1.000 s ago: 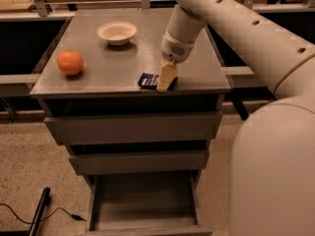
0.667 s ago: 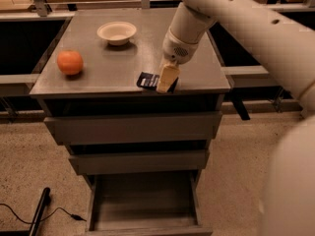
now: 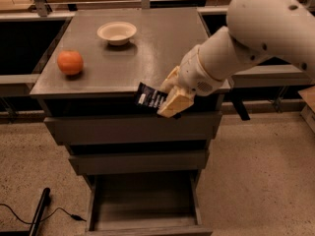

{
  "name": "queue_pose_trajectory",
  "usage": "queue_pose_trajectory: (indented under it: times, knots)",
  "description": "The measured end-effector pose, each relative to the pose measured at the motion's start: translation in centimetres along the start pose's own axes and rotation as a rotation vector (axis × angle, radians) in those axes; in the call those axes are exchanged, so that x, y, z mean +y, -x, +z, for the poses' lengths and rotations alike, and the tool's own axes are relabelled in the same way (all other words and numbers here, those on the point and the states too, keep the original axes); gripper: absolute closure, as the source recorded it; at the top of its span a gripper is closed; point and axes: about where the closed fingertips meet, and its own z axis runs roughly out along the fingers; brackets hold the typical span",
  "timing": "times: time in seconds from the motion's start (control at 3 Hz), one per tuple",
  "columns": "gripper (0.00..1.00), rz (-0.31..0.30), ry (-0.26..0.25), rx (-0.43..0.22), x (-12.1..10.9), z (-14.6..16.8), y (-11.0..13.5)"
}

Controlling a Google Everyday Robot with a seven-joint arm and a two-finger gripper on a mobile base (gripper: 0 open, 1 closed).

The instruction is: Place rxbar blueberry into bottom drawer

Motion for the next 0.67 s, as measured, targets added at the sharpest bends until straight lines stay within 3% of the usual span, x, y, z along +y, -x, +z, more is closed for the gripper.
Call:
queue_pose_trajectory:
  times: [0.33,0.67]
  knots:
    - [1.00,0.030,-0.009,-0.012,1.0,-0.6,-1.7]
    - [1.00,0.050,0.008,-0.068,3.2,3.0,-1.4]
